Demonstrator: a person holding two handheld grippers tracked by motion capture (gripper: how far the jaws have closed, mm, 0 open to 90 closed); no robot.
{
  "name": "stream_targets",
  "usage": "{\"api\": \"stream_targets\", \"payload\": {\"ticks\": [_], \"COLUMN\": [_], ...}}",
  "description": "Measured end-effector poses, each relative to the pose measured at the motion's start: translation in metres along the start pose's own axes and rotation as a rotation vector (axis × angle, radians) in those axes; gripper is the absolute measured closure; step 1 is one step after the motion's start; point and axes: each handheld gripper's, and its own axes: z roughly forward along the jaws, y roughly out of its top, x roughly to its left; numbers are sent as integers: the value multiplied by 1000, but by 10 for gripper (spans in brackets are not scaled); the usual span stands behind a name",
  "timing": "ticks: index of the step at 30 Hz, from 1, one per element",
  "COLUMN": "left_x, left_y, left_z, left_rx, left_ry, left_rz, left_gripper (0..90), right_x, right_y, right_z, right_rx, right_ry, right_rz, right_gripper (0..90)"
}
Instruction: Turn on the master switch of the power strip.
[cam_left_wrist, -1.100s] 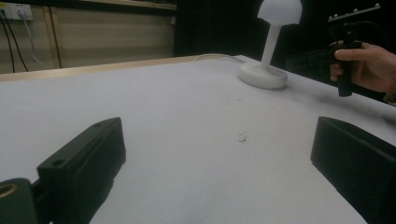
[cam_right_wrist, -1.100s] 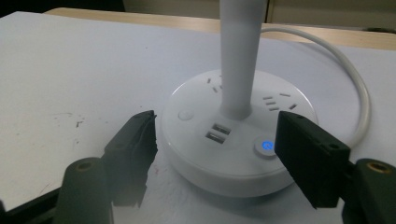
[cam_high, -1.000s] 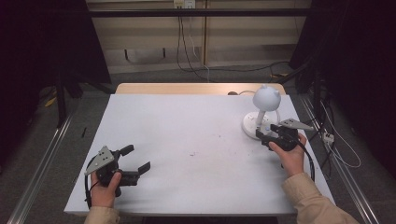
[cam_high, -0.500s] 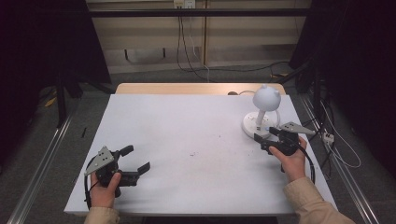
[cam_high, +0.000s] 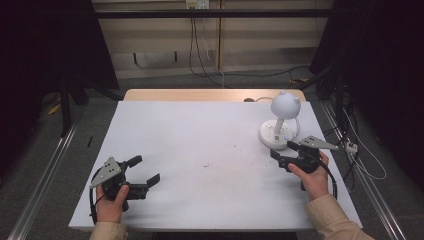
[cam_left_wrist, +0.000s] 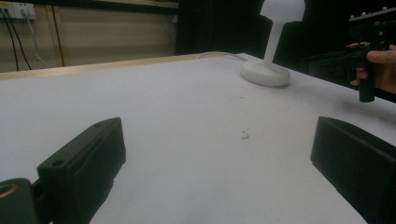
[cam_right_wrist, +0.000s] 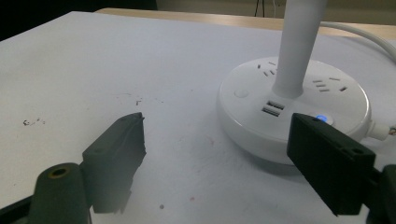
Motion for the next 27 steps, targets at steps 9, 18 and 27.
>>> {"api": "stream_targets", "payload": {"ticks": [9,18,27], "left_x": [-1,0,0], "left_y": [0,-1,-1], "left_z": [1,1,1], "left_rx": [1,3,5], "left_ry": [-1,-3,-3], "left_rz": [-1,-2,-5], "left_gripper": [28,28,28], "right_x": [8,11,15], "right_y": [-5,-9,-15], "right_z": [-10,-17,-21], "right_rx": [-7,-12,-9], "right_ry": [25,41,56], "right_rz": [-19,-22,-25], "right_gripper": [186,178,166]}}
